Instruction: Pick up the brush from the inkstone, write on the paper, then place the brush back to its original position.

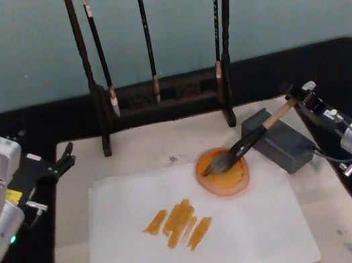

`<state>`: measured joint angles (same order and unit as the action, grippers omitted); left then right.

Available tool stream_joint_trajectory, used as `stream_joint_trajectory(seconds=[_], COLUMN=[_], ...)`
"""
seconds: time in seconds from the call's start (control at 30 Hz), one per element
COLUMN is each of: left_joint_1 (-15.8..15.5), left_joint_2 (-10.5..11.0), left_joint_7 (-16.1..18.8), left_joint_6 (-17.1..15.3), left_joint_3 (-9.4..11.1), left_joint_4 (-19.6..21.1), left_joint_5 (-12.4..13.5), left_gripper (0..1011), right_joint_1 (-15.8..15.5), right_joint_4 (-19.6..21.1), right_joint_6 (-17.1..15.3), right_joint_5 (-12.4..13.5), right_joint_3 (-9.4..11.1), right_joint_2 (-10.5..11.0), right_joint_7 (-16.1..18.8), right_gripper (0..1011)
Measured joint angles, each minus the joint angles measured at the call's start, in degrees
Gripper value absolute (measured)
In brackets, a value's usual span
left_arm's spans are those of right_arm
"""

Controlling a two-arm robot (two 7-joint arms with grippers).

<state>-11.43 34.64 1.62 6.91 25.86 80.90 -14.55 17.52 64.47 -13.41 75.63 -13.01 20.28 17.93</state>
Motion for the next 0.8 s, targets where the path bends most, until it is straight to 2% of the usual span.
stream_joint_trajectory(seconds=[0.27, 0.57, 0.8], left_joint_1=[0.00, 0.00, 0.00], left_joint_2=[0.00, 0.00, 0.00], left_joint_7=[0.00, 0.00, 0.00], left_joint_6=[0.00, 0.00, 0.00], left_joint_3=[0.00, 0.00, 0.00], left_joint_4=[0.00, 0.00, 0.00], left_joint_5=[0.00, 0.00, 0.00], left_gripper=[1010, 1010, 1010], right_joint_1=[-0.03, -0.03, -0.16], right_joint_4=[0.03, 0.04, 4.15], right_joint_6=[0.00, 0.00, 1.38], right_joint_5=[0.00, 0.00, -1.44], right_joint_3=[0.03, 0.03, -2.34], right_joint_2=[0.00, 0.00, 1.85], right_joint_7=[0.00, 0.01, 0.23], right_gripper=[169, 155, 155])
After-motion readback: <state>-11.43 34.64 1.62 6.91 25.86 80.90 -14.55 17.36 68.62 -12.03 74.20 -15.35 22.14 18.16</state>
